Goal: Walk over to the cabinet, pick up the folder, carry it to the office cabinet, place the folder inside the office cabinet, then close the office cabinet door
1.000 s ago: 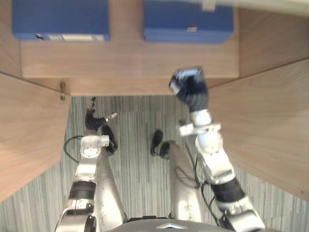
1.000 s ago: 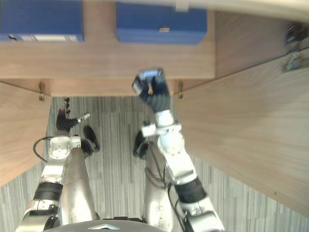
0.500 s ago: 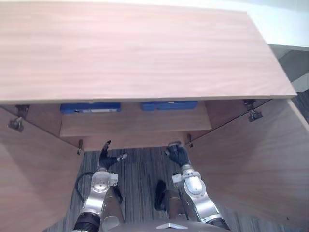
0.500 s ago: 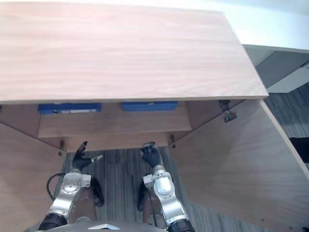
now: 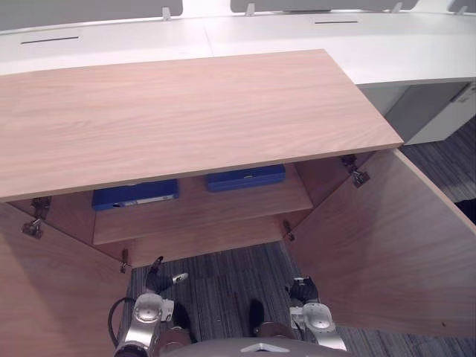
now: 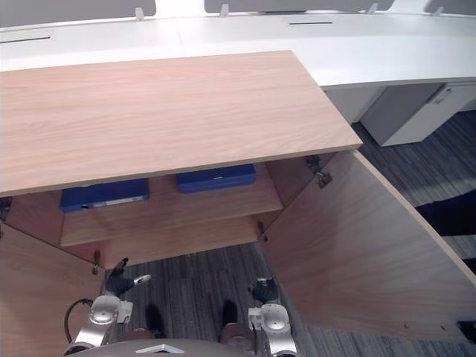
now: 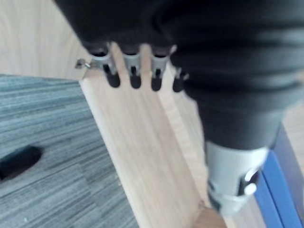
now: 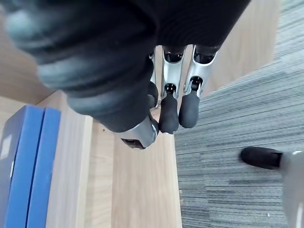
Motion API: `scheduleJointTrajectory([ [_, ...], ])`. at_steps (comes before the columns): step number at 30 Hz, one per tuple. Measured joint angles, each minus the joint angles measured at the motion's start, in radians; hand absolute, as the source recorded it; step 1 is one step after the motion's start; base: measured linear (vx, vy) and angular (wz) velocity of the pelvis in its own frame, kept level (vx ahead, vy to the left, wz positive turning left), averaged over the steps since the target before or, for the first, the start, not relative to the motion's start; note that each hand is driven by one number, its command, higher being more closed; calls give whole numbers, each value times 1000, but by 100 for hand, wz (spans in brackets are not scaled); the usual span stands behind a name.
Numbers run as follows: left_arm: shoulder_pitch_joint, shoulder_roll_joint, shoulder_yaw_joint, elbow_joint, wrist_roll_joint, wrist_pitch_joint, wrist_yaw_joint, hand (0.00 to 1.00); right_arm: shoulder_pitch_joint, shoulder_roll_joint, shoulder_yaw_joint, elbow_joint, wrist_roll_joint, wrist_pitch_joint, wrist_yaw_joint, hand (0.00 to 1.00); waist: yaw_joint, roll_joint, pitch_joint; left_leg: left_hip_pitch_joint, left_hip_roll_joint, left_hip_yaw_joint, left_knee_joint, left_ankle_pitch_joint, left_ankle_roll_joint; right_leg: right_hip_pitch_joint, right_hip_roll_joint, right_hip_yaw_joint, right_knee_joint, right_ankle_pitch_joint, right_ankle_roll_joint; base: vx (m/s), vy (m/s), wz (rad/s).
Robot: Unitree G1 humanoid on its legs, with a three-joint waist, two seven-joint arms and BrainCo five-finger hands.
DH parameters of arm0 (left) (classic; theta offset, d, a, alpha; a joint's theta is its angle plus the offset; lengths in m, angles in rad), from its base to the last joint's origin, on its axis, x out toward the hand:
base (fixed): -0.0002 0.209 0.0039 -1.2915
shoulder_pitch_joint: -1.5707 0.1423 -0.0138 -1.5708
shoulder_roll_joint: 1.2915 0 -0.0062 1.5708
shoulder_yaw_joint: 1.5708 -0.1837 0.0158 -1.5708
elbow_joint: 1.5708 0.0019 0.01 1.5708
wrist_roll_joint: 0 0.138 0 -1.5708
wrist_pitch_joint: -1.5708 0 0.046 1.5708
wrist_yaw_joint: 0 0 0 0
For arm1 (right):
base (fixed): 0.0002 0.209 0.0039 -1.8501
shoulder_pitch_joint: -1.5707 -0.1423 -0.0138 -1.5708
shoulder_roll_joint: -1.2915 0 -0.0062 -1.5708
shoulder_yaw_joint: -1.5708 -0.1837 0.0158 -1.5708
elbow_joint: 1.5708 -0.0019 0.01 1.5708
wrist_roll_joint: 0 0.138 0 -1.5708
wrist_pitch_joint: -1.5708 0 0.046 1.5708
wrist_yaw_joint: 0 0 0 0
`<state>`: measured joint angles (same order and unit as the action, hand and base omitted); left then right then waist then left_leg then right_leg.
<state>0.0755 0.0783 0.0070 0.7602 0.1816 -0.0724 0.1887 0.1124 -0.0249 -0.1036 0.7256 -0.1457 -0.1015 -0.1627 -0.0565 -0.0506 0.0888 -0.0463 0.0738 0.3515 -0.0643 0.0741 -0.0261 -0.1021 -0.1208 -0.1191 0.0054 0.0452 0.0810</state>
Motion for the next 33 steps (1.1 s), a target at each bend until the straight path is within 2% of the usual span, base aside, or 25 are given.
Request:
scheduleJointTrajectory([
  [4, -2, -2, 4, 35, 0, 1, 0, 0, 26, 14, -31, 19, 10, 1, -1, 0, -11, -3, -21, 17, -12, -18, -21, 6, 3, 16, -3, 1, -15, 0, 0, -4, 24, -6],
  [11, 5, -2, 4, 120, -1, 9, 1, 0, 7, 22, -48, 87, 42, 14, -15, 0, -10, 1, -38, 31, -23, -20, -22, -5, 8, 38, -10, 11, -30, 7, 12, 31, 15, 0],
  [17, 25, -2, 13, 134, -2, 13, 3, 0, 1, 22, -99, 98, 44, 19, -25, 0, -11, 1, -44, 80, -25, 39, -22, -35, 2, 61, -6, 77, -48, 19, 14, 40, 12, -30],
  [21, 25, -2, 20, 133, -3, 13, 4, 0, 44, 21, -164, -63, 81, 18, -39, 0, -36, 3, -52, 104, -26, 84, -21, -56, -1, 59, -2, 121, -51, 19, 14, 23, 3, -37],
  [26, 15, -1, 30, 127, -3, 13, 2, 0, 91, 22, -315, -296, 145, -2, -71, 0, -76, 4, -60, 127, -26, 130, -15, -80, -9, 47, 8, 171, -52, 30, 16, 26, -12, -35],
  [33, -10, 0, 30, 119, -4, 13, 2, 0, 121, 64, -495, -440, 211, -35, -134, 0, -116, 8, -83, 141, -25, 182, -15, -99, -16, 32, 17, 219, -57, 33, 12, 5, -28, -24],
])
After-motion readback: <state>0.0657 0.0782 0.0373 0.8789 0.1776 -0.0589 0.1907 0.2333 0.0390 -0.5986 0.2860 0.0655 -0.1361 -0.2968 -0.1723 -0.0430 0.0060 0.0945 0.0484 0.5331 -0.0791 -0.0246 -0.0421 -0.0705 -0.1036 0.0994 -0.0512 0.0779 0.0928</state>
